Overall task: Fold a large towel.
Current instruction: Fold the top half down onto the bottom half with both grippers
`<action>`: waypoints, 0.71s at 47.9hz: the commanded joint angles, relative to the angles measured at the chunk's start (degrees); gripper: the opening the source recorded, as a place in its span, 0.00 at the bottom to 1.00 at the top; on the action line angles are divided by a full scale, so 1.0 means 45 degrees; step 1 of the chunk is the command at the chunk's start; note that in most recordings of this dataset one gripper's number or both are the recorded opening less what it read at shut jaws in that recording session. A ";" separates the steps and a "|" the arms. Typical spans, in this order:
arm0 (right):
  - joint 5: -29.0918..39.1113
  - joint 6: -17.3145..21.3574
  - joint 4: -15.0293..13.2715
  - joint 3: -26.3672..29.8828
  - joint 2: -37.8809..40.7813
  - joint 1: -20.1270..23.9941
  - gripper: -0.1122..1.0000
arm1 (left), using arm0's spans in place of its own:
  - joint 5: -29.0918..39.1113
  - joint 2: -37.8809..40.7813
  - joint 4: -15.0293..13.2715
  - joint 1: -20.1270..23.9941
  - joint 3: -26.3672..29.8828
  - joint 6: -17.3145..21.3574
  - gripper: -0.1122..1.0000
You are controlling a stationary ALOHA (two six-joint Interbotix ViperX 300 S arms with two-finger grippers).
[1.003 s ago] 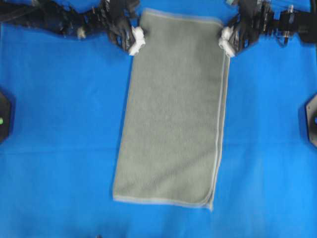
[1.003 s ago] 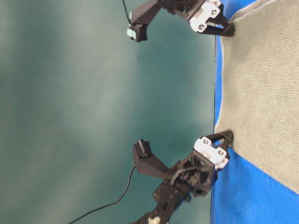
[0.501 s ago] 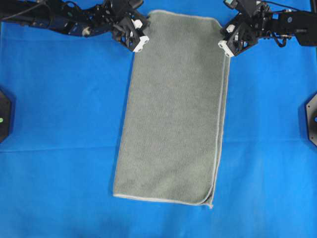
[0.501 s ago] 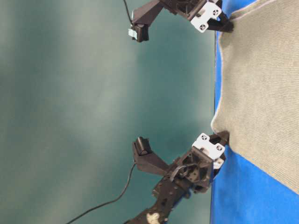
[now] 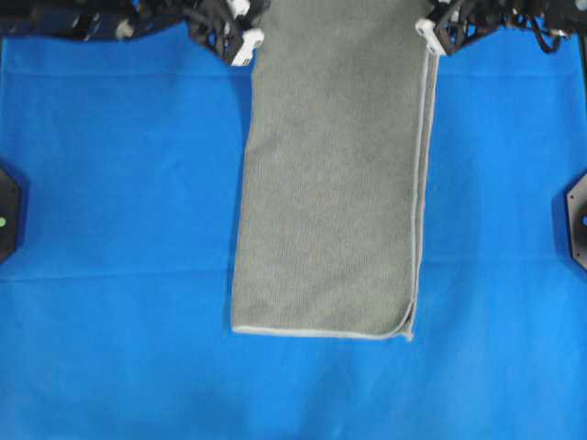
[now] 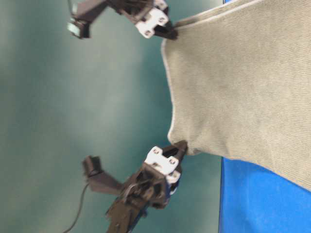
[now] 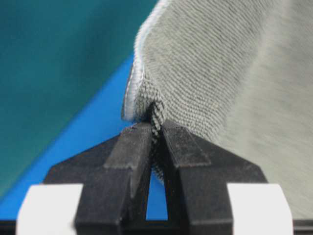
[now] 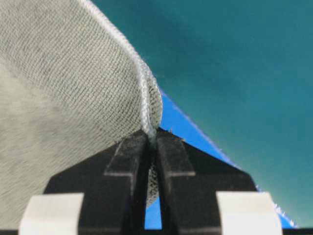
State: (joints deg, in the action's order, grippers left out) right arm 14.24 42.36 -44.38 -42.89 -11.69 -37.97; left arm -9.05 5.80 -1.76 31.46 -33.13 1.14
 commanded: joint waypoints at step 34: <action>0.2578 0.0430 0.3926 -0.2383 -0.2402 1.0234 0.14 | -0.1074 -0.2559 -0.0156 -0.8789 -0.4355 -0.0449 0.14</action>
State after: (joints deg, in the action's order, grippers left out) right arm 26.10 43.77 -28.48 -54.40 -25.58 6.15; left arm -14.06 -6.94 -2.46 -6.15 -52.82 -0.53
